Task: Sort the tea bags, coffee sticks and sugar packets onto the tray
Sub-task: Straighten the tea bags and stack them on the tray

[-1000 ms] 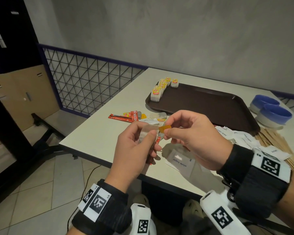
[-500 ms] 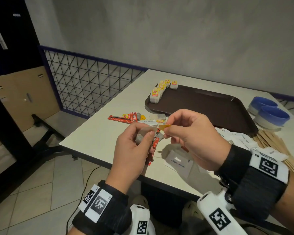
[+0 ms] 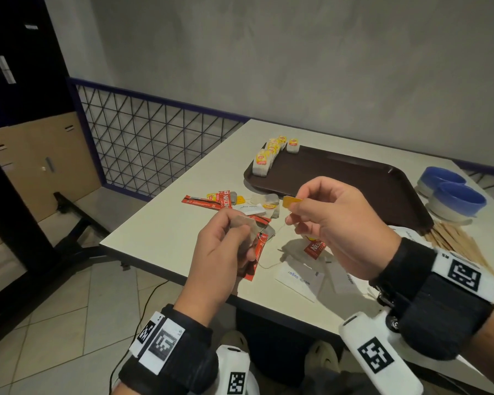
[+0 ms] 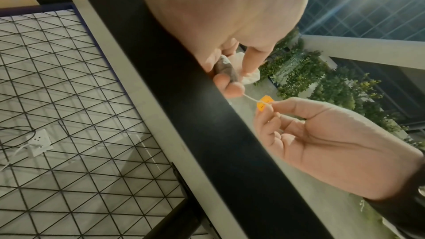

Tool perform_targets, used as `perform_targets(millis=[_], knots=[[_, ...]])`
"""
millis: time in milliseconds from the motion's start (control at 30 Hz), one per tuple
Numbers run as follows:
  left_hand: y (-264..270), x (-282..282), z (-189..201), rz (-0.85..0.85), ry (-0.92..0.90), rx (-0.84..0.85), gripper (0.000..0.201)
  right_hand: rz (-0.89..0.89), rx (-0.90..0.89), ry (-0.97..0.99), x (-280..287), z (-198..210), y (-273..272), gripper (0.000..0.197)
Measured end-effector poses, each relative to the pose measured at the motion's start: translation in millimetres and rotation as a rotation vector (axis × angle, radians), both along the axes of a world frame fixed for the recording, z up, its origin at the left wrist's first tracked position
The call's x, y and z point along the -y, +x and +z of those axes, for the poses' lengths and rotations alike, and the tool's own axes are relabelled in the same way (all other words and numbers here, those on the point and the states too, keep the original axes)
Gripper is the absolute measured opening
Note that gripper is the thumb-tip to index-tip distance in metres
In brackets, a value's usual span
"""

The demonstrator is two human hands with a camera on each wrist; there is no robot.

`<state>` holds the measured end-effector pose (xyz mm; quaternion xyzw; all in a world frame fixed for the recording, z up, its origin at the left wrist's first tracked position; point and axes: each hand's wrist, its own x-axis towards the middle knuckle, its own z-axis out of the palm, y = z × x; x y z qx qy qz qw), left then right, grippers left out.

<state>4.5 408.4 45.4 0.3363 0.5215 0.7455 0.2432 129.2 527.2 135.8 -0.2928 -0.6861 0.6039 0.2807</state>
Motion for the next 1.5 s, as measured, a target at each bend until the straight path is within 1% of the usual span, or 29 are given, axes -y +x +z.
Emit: perform_targets(millis=[67,167,233,267,333,367,467,633,767,833,900,1000,1167,1233,1300,1367,1433,1500], knots=[[0.9,0.1,2.0,-0.022,0.031,0.028,0.018,0.002,0.006,-0.048,0.9,-0.8,3.0,0.010],[-3.2,-1.1,-1.5,0.056,0.020,-0.057,0.017,0.001,0.009,-0.102,8.3,-6.1,8.4,0.008],[-5.7,-1.7,-2.8,0.091,0.065,-0.061,0.007,-0.020,0.002,-0.140,14.3,-11.9,13.4,0.007],[-6.6,-1.4,-3.1,0.107,0.084,-0.059,0.012,-0.030,0.000,-0.157,17.0,-15.6,16.1,0.008],[-6.3,-0.6,-2.0,0.120,0.101,-0.010,0.018,-0.049,0.006,-0.178,21.7,-23.6,20.8,0.009],[-5.5,0.3,0.1,0.112,0.103,0.044,0.015,-0.059,0.012,-0.184,23.9,-27.3,22.5,0.009],[-2.3,1.8,4.7,0.009,0.122,0.223,0.008,-0.066,0.056,-0.178,28.1,-36.1,25.3,0.008],[0.0,1.7,10.4,0.051,0.124,0.273,0.017,-0.007,0.184,-0.136,33.5,-40.9,24.9,0.010],[-3.0,0.0,7.8,0.043,0.109,0.303,0.024,0.011,0.207,-0.155,35.8,-40.1,27.5,0.010],[-3.4,-1.5,4.8,0.047,0.099,0.266,0.022,-0.005,0.178,-0.167,37.1,-37.8,30.1,0.008],[-2.8,-3.1,1.7,0.115,0.064,0.171,0.020,-0.006,0.135,-0.182,39.2,-35.1,33.3,0.008],[-3.5,-6.5,-3.4,0.158,0.012,0.080,0.014,0.046,0.108,-0.180,42.3,-32.3,38.1,0.009],[-4.3,-6.0,-0.6,0.113,-0.036,0.089,0.018,0.103,0.102,-0.225,40.2,-31.7,41.0,0.012],[-3.5,-4.9,0.7,0.095,-0.038,0.096,0.024,0.120,0.070,-0.288,38.4,-33.1,41.2,0.013],[-2.4,-3.6,2.0,0.102,-0.053,0.050,0.031,0.132,0.021,-0.345,36.6,-35.1,41.4,0.012],[-1.9,-2.4,3.2,0.125,-0.042,0.006,0.028,0.149,0.004,-0.372,36.4,-37.6,41.5,0.010],[-1.4,-1.4,4.6,0.112,-0.015,0.015,0.023,0.162,0.013,-0.389,38.5,-39.8,41.4,0.007],[-2.2,-0.9,4.9,0.098,-0.010,0.026,0.022,0.157,0.014,-0.413,40.7,-43.2,41.7,0.010]])
